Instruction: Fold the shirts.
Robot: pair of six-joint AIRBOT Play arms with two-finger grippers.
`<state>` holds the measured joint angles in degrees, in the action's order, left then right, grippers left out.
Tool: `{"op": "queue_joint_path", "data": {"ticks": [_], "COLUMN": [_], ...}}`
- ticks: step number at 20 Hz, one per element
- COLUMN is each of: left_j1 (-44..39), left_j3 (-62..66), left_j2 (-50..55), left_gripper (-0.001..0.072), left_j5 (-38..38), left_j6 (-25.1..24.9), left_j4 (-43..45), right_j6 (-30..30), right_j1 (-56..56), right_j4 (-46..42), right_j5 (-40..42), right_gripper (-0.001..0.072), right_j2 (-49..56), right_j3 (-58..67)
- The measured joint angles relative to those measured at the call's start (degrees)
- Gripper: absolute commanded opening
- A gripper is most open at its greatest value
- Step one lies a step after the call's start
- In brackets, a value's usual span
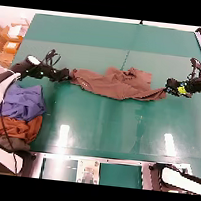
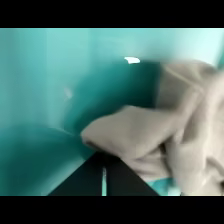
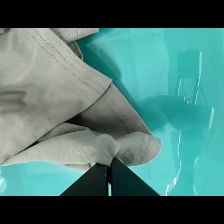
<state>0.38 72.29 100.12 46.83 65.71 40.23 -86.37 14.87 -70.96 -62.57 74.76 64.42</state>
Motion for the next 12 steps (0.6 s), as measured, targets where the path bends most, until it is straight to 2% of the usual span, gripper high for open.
{"op": "queue_joint_path", "data": {"ticks": [3, 6, 10, 12], "left_j1": [-0.04, 0.09, 1.86, 4.07], "left_j3": [6.99, 18.23, 38.69, 45.99], "left_j2": [-0.35, -3.37, -10.05, -15.26], "left_gripper": [0.002, 0.002, 0.002, 0.0021], "left_j5": [7.13, 16.31, 23.8, 23.52], "left_j6": [-0.7, 0.44, 6.78, 10.6], "left_j4": [-0.87, -1.22, -1.25, -2.27], "right_j6": [0.0, 0.02, -0.28, -1.7], "right_j1": [0.0, 0.07, 2.67, 5.46], "right_j4": [0.52, 3.08, 10.34, 12.98], "right_j5": [-1.16, -6.4, -14.05, -15.76], "right_gripper": [0.0008, 0.0008, 0.0009, 0.0009], "right_j2": [-0.24, -1.03, -1.99, -2.8], "right_j3": [1.57, 9.51, 30.34, 43.06]}}
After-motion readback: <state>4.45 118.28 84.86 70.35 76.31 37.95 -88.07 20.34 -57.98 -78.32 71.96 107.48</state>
